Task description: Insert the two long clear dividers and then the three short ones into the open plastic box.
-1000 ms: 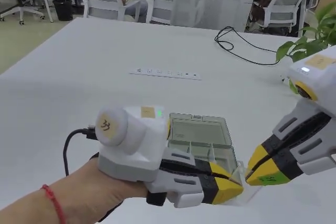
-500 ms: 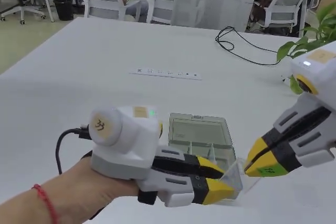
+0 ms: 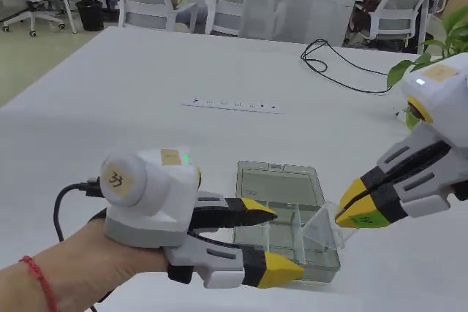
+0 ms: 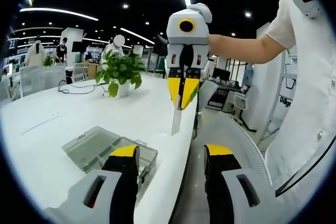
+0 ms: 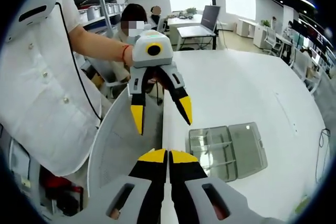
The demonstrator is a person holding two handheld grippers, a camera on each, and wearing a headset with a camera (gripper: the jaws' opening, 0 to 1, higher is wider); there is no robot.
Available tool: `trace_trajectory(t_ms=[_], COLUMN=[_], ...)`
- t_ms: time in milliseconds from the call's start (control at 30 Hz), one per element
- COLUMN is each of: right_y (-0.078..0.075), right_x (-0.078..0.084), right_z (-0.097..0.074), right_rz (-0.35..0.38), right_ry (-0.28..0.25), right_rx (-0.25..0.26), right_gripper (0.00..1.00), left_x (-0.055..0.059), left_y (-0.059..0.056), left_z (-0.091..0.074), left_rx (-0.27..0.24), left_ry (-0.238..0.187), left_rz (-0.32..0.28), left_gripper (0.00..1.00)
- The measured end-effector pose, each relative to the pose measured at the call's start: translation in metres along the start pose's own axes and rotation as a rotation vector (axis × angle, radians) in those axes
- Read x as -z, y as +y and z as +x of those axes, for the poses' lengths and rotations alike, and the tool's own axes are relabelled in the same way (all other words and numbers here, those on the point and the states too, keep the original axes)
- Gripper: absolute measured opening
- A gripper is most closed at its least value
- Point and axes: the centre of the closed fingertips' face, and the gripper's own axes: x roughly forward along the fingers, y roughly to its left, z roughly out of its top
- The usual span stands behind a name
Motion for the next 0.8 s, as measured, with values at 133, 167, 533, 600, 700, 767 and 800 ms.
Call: trace_trajectory(t_ms=[133,167,533,600,700,767,800], right_y=[-0.013,-0.015,-0.044,-0.051,-0.058,-0.065,-0.07], right_x=[0.003,0.004,0.017,0.023,0.025,0.03,0.034], right_z=[0.004,0.007,0.026,0.03,0.035,0.04,0.042], right_rz=[0.001,0.002,-0.013,-0.022,-0.032,-0.039,-0.042], right_ry=[0.01,0.014,0.08,0.1,0.113,0.125,0.133], right_rx=[0.018,0.022,0.074,0.088,0.105,0.12,0.126], right_gripper=[0.03,0.03,0.03,0.03,0.03,0.03,0.03], left_x=[0.004,0.007,0.017,0.019,0.022,0.026,0.028], left_y=[0.007,0.01,0.02,0.023,0.027,0.031,0.033], left_z=[-0.003,-0.004,-0.01,-0.011,-0.013,-0.015,-0.016], left_rx=[-0.028,-0.042,-0.062,-0.067,-0.078,-0.085,-0.092], left_ry=[0.007,0.016,0.044,0.05,0.053,0.062,0.066], left_rz=[0.007,0.03,0.033,0.031,0.034,0.029,0.028], left_gripper=[0.62,0.64,0.84,0.87,0.92,0.94,0.95])
